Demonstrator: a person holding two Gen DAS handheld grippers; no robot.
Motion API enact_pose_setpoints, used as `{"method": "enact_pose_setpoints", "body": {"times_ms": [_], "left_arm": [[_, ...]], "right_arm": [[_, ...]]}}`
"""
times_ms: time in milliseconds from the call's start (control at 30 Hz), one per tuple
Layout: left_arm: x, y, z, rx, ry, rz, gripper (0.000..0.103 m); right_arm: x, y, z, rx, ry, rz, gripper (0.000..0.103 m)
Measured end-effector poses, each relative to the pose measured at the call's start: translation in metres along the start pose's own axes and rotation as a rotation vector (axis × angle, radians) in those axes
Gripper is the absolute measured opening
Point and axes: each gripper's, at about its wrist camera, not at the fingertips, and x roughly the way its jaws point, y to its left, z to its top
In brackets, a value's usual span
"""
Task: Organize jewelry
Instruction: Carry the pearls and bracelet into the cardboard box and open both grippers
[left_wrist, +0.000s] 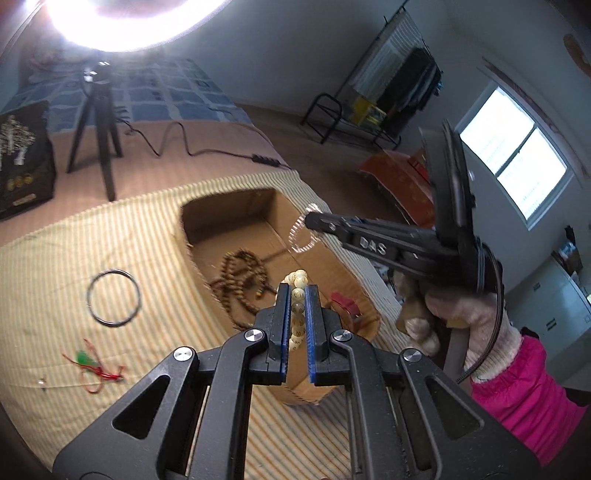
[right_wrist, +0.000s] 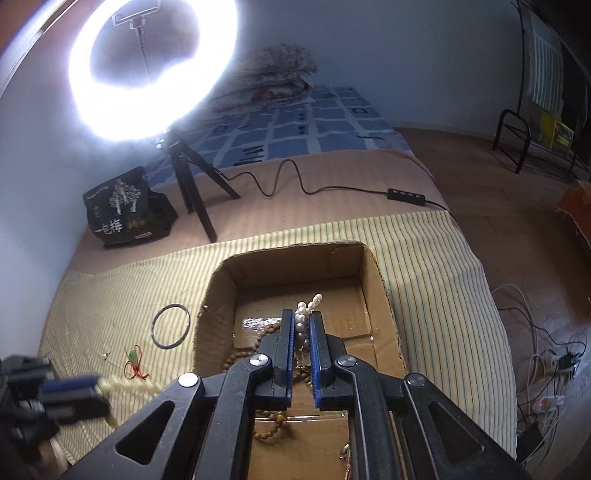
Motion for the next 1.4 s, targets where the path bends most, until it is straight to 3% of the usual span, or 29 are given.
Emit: {"method": "enact_pose_setpoints", "body": {"times_ms": [567,633,667,733,900,1400], "left_arm": [[0.043,-0.014,-0.027,0.057,0.134,0.008,0.005],[0.044,-0.014,-0.026,0.059,0.137,0.011,0.005],[0.044,-0.014,-0.025,0.060,0.143,0.018,0.006],[0.045,-0.013,-0.025,0.056,0.155,0.028,0.027],[0.042,-0.009,-0.025,0.059,0.143,0.042,0.032],[0.003,0.026,-0.023,0.039,0.073,0.136,0.032]], "right_arm": [[0.014,-0.011,-0.006,0.019,0.050,-0.023,0.005],[0.015,-0.011,-0.006,0.015,0.051,-0.022,0.008],[0.015,-0.011,-0.007,0.014,0.050,-0.027,0.016],[0.014,-0.009,-0.006,0.008,0.043,-0.025,0.026],[0.010,-0.007,-0.005,0.003,0.026,-0.039,0.041],[0.003,0.016,0.000,-0.015,-0.011,-0.002,0.043]]}}
